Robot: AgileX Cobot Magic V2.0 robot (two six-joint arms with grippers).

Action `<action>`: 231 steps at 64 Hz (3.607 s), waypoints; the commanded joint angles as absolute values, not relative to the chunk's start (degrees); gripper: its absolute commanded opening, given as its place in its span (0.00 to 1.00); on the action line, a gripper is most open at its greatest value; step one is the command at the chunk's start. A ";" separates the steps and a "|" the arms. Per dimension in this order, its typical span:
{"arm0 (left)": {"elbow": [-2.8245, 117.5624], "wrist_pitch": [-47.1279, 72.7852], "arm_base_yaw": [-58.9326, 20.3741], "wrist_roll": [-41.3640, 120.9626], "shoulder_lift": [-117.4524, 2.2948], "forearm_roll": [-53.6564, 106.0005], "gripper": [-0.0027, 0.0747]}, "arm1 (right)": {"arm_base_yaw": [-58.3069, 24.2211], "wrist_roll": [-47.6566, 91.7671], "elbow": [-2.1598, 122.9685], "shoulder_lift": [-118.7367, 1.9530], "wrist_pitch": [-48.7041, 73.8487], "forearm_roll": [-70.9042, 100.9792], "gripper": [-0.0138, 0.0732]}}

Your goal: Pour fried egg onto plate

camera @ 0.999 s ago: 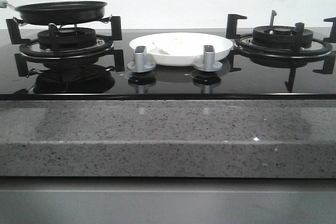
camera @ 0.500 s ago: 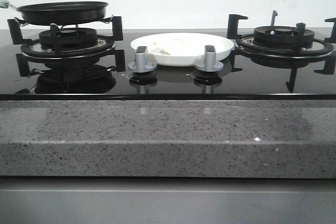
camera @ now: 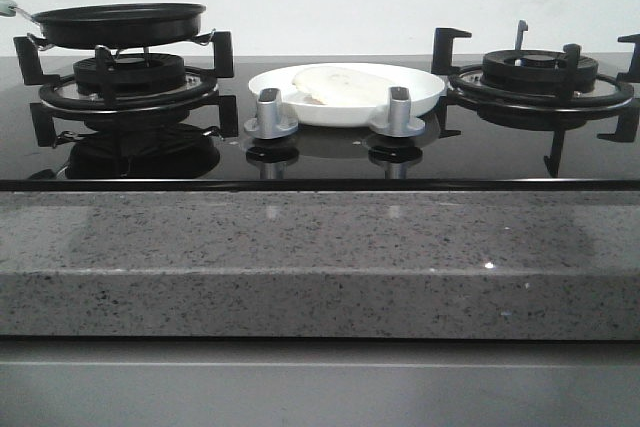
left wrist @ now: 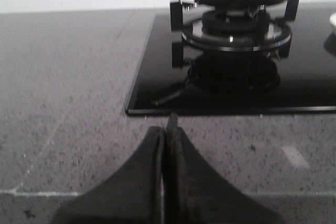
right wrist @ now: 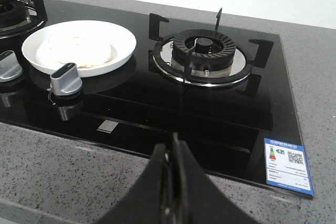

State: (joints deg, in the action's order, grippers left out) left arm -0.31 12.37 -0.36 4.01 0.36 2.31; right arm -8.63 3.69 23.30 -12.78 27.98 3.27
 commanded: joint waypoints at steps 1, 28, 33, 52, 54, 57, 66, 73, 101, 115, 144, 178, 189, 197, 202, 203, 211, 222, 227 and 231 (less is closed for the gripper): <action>-0.73 7.59 -0.32 3.36 1.47 3.59 0.01 | -8.72 3.89 24.80 -13.39 23.20 3.42 0.08; -0.73 7.56 -0.32 3.36 1.37 3.49 0.01 | -8.72 3.89 24.80 -13.39 23.25 3.42 0.08; -0.73 7.56 -0.32 3.36 1.37 3.49 0.01 | -8.72 3.89 24.80 -13.39 23.25 3.42 0.08; -0.73 7.56 -0.32 3.36 1.37 3.49 0.01 | -8.72 3.89 24.80 -13.39 23.25 3.42 0.08; -0.73 7.56 -0.32 3.36 1.37 3.49 0.01 | -8.72 3.89 24.80 -13.39 23.25 3.42 0.08; -0.73 7.56 -0.32 3.36 1.37 3.49 0.01 | -8.72 3.89 24.80 -13.39 23.25 3.42 0.08; -0.73 7.56 -0.32 3.36 1.37 3.49 0.01 | -8.72 3.89 23.97 -13.39 21.38 3.42 0.08; -0.73 7.56 -0.32 3.36 1.37 3.49 0.01 | -7.08 3.89 19.65 -12.75 14.15 3.34 0.08; -0.73 7.56 -0.32 3.36 1.37 3.49 0.01 | 0.31 3.83 0.00 1.70 6.06 4.02 0.08; -0.73 7.56 -0.32 3.36 1.37 3.49 0.01 | 0.31 3.83 -1.39 1.76 4.88 4.63 0.08; -0.73 7.56 -0.32 3.36 1.26 3.49 0.01 | 0.31 3.83 -1.29 1.71 5.23 4.63 0.08; -0.73 7.56 -0.32 3.36 1.26 3.49 0.01 | 0.31 3.83 -1.29 1.71 5.23 4.63 0.08; -0.73 7.56 -0.32 3.36 1.26 3.49 0.01 | 0.31 3.83 -1.29 1.71 5.23 4.63 0.08; -0.73 7.56 -0.32 3.36 1.26 3.49 0.01 | 0.31 3.83 -1.29 1.71 5.23 4.63 0.08; -0.73 7.56 -0.32 3.36 1.26 3.49 0.01 | 0.31 3.83 -1.29 1.71 5.23 4.63 0.08; -0.73 7.56 -0.32 3.36 1.26 3.49 0.01 | 0.31 3.83 -1.29 1.71 5.23 4.63 0.08; -0.73 7.56 -0.32 3.36 1.26 3.49 0.01 | 0.31 3.83 -1.29 1.71 5.23 4.63 0.08; -0.73 7.56 -0.32 3.36 1.26 3.49 0.01 | 0.31 3.83 -1.29 1.71 5.23 4.63 0.08; -0.73 7.56 -0.32 3.36 1.26 3.49 0.01 | 0.31 3.83 -1.29 1.71 5.23 4.63 0.08; -0.73 7.56 -0.32 3.36 1.26 3.49 0.01 | 0.31 3.83 -1.29 1.71 5.23 4.63 0.08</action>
State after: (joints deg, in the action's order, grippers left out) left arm -0.31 12.29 -0.36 3.88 0.36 3.07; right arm 0.00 3.56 -1.52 0.52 10.07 4.51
